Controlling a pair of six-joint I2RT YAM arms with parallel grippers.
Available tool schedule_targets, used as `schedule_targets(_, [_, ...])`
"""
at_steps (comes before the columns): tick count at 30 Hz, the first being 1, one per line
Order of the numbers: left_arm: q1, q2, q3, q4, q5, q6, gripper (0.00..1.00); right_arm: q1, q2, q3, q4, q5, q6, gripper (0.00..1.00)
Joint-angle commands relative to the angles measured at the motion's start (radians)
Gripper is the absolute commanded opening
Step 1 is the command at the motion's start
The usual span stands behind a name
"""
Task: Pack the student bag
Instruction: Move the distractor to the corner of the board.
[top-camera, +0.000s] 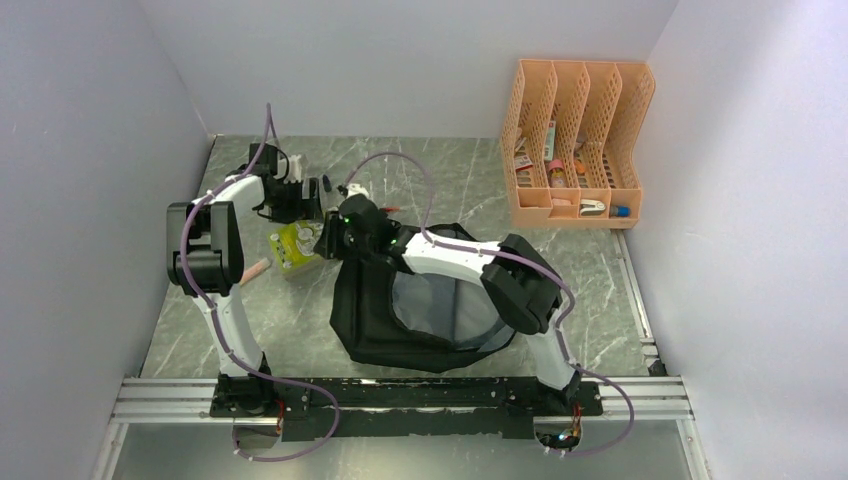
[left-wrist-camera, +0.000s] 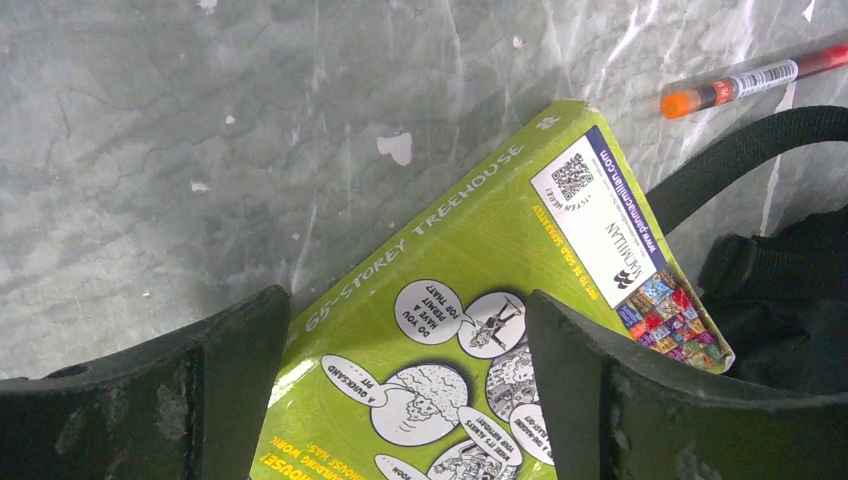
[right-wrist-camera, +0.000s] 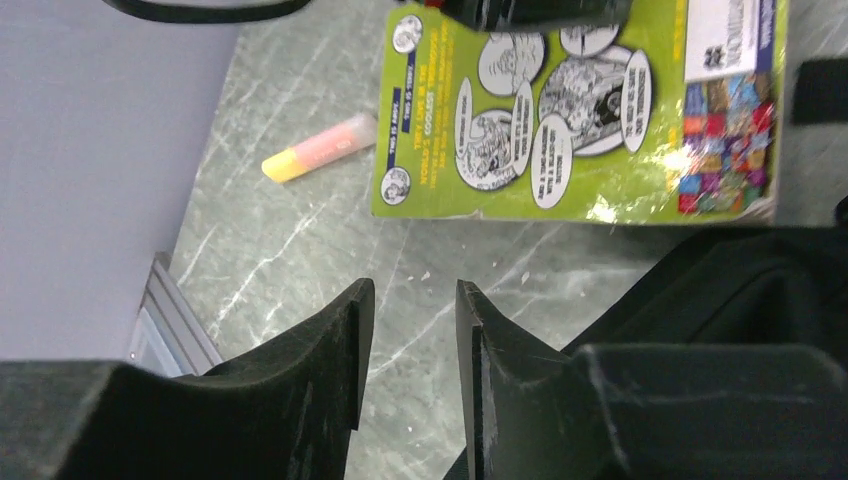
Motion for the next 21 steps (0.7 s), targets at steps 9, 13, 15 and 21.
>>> schedule_targets(9, [0.007,-0.118,-0.114,0.052,-0.073,-0.168,0.95,0.046,0.192,0.211,-0.233,0.215,0.154,0.5])
schedule_targets(13, [0.006,-0.139,-0.142,0.053,-0.102,-0.195,0.95,0.045,0.244,0.273,-0.274,0.232,0.168,0.52])
schedule_targets(15, [0.006,-0.154,-0.161,0.052,-0.124,-0.21,0.96,0.045,0.26,0.291,-0.29,0.238,0.172,0.53])
schedule_targets(21, [0.006,-0.225,-0.216,0.057,-0.208,-0.259,0.97,0.036,0.274,0.299,-0.336,0.256,0.168,0.58])
